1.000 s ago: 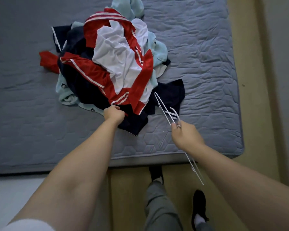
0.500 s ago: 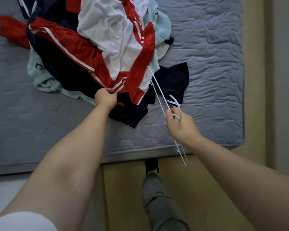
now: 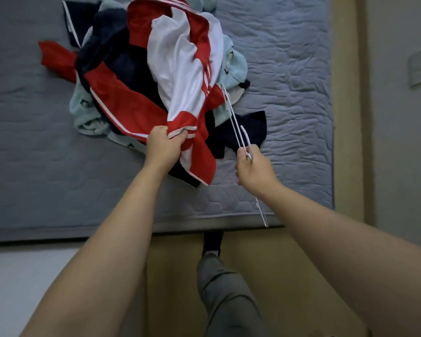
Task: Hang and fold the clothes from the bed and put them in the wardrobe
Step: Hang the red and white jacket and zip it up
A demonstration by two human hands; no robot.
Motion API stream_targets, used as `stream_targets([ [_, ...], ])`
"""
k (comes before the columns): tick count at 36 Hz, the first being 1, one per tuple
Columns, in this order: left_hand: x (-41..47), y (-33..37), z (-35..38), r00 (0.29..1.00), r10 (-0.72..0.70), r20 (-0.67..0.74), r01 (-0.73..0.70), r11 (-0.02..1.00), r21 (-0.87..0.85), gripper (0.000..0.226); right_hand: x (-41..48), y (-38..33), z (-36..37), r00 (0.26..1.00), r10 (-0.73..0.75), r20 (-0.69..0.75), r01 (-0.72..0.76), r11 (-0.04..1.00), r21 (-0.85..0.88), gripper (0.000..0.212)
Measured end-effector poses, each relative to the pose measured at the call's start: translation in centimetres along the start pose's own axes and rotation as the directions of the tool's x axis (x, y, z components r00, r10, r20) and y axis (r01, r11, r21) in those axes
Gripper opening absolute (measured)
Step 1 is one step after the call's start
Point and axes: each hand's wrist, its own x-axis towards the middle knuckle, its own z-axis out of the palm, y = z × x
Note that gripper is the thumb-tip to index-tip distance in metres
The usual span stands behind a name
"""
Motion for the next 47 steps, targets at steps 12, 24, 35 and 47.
stream_targets([
  [12, -9.1, 11.0, -4.9, 1.000, 0.019, -0.015, -0.023, 0.918, -0.396, 0.017, -6.4, -4.4, -3.0, 0.998, -0.062, 0.018, 0.062, 0.998, -0.001, 0.035],
  [24, -20.8, 21.6, -6.0, 0.985, 0.171, 0.038, -0.110, 0.774, -0.624, 0.024, -14.1, -6.2, -9.7, 0.954, -0.294, -0.064, 0.300, 0.923, 0.242, 0.013],
  [35, -31.8, 29.5, -4.4, 0.973, 0.224, 0.051, -0.121, 0.688, -0.715, 0.029, -20.5, -4.2, -17.4, 0.855, -0.502, -0.128, 0.518, 0.835, 0.185, 0.022],
  [47, -36.7, 32.1, -2.2, 0.962, 0.258, -0.085, -0.258, 0.765, -0.590, 0.028, -26.8, -5.6, -27.9, 0.648, -0.704, -0.291, 0.714, 0.694, -0.088, 0.044],
])
